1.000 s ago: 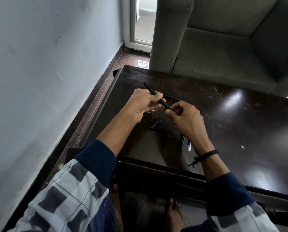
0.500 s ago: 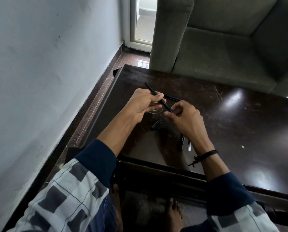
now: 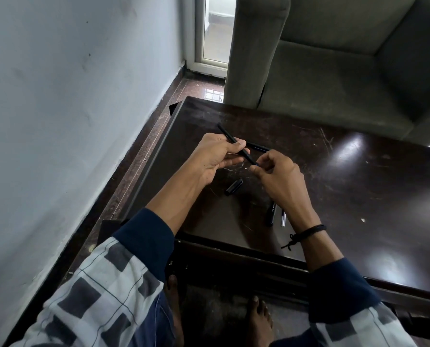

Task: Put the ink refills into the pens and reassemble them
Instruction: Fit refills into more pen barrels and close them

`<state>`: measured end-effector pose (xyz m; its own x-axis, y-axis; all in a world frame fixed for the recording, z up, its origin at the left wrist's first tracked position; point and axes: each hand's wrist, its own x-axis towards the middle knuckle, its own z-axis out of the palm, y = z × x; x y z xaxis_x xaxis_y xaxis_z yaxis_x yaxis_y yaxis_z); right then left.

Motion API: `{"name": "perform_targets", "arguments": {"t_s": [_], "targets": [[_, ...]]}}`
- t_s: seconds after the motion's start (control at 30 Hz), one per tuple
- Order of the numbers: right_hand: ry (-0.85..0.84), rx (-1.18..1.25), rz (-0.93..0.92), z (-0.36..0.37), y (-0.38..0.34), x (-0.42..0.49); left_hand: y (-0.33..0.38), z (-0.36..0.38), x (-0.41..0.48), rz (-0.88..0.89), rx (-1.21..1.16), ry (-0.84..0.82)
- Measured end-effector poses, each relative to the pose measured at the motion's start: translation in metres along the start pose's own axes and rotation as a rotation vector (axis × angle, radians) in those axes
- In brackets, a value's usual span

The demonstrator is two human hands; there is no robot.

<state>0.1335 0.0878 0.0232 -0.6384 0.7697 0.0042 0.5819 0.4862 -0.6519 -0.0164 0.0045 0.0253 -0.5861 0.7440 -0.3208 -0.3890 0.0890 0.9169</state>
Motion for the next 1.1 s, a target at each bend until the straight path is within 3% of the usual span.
{"name": "perform_targets", "arguments": {"t_s": [1.1], "targets": [[-0.024, 0.014, 0.0, -0.0014, -0.0035, -0.0013, 0.0008, -0.0013, 0.0024, 0.002, 0.0, 0.011]]}}
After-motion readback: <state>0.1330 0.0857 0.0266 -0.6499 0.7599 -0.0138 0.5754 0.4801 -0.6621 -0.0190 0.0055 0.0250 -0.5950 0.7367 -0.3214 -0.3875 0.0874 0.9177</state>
